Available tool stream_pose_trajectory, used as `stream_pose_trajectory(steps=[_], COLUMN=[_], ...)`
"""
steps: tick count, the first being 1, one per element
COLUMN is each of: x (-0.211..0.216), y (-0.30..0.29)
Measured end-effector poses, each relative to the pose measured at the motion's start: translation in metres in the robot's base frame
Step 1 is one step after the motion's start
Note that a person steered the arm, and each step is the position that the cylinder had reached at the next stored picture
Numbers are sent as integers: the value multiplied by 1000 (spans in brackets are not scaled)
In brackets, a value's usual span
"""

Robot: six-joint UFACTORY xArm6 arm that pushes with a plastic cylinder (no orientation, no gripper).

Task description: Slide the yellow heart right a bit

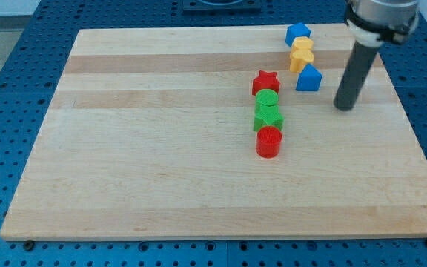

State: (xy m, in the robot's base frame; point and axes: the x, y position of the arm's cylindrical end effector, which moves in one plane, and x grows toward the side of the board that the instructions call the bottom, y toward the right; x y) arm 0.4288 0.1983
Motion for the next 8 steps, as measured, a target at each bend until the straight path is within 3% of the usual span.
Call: stream_pose_trajectory(steps=[2,4,5,8], x=[93,120,112,-35], y=[-40,-160,-215,-247])
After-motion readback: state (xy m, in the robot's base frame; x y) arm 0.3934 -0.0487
